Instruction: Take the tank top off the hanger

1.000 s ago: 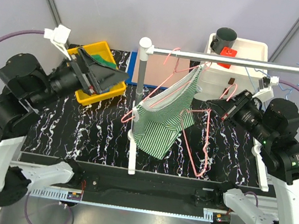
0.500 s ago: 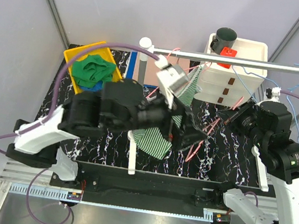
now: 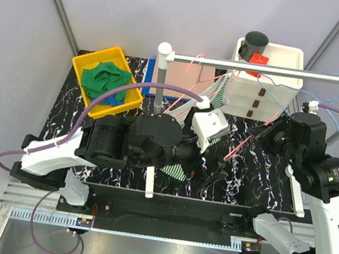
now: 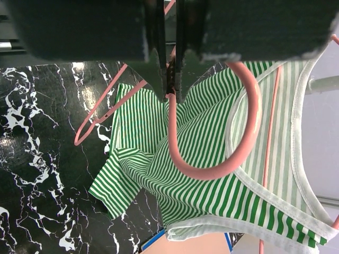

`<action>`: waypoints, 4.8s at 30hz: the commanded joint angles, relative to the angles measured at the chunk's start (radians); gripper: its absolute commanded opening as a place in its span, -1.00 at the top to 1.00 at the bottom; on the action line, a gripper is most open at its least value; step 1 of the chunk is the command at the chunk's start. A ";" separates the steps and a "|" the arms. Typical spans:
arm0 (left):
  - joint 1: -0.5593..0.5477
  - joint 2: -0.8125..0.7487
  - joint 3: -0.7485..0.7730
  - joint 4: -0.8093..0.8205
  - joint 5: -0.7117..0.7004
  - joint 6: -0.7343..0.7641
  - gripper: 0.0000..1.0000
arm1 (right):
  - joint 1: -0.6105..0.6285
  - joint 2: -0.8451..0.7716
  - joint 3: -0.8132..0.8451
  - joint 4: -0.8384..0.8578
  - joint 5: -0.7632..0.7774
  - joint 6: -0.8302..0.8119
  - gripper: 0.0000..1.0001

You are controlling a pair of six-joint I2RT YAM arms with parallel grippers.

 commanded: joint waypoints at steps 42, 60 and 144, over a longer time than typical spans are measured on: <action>0.475 -0.488 -0.328 0.235 0.977 -0.442 1.00 | 0.001 -0.369 0.012 0.161 -0.960 -0.278 -0.95; 0.504 -0.462 -0.311 0.221 0.787 -0.424 0.12 | 0.001 -0.524 -0.105 0.246 -0.893 0.043 1.00; 0.534 -0.186 -0.245 -0.208 0.091 -0.215 0.64 | 0.001 -0.021 0.179 0.234 -0.804 -0.321 -0.99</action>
